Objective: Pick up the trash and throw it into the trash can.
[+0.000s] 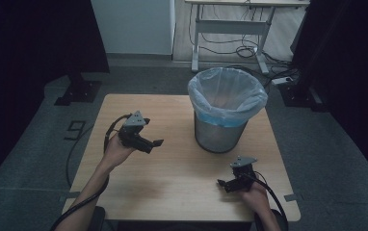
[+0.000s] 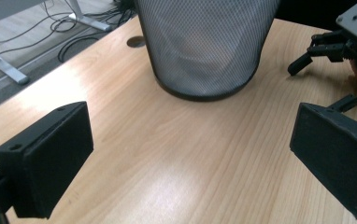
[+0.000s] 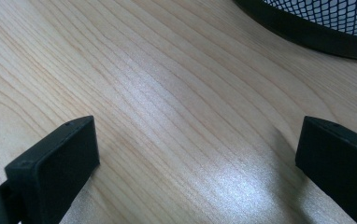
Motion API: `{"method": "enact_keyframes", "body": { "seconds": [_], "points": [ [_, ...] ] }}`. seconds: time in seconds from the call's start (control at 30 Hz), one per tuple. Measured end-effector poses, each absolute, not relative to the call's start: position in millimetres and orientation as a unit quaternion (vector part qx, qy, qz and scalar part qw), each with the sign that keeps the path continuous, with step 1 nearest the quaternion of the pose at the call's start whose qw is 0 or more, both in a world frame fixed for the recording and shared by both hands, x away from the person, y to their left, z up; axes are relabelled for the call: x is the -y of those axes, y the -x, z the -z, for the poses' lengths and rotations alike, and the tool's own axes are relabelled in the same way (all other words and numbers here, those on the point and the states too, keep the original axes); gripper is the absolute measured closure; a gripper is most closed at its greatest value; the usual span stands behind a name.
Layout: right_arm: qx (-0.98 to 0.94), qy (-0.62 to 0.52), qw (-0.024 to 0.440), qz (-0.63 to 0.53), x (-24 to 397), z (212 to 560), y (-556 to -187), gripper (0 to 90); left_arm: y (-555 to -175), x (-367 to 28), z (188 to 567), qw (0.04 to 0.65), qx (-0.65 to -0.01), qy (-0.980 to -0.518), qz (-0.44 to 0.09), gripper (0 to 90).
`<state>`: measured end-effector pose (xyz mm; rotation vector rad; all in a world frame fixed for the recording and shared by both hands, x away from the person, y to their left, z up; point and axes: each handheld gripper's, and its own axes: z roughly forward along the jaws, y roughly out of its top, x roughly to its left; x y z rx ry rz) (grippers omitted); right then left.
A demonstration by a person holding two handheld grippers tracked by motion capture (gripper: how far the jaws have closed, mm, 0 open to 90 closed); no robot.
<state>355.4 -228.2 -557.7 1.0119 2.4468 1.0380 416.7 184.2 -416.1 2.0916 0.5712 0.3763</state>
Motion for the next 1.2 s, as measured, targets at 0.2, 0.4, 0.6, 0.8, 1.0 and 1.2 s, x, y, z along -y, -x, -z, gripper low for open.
{"method": "enact_keyframes", "body": {
  "seconds": [0.2, 0.4, 0.6, 0.8, 1.0, 1.2],
  "points": [
    [-0.851, -0.352, 0.148, -0.361, 228, 558, -355, 0.0, -411, -193, 441, 0.457, -0.246, -0.844, -0.137, 0.0],
    [-0.851, -0.352, 0.148, -0.361, 228, 558, -355, 0.0, -405, -198, 466, 0.465, -0.261, -0.837, -0.124, 0.0],
    [-0.851, -0.352, 0.148, -0.361, 228, 558, -355, 0.0, -397, -202, 491, 0.457, -0.268, -0.839, -0.122, 0.0],
    [-0.851, -0.352, 0.148, -0.361, 228, 558, -355, 0.0, -394, -204, 519, 0.428, -0.277, -0.853, -0.112, 0.0],
    [-0.851, -0.352, 0.149, -0.361, 228, 558, -355, 0.0, -391, -199, 539, 0.396, -0.274, -0.87, -0.102, 0.0],
    [-0.851, -0.352, 0.149, -0.361, 228, 558, -355, 0.0, -391, -191, 549, 0.336, -0.277, -0.894, -0.101, 0.0]
  ]
}}
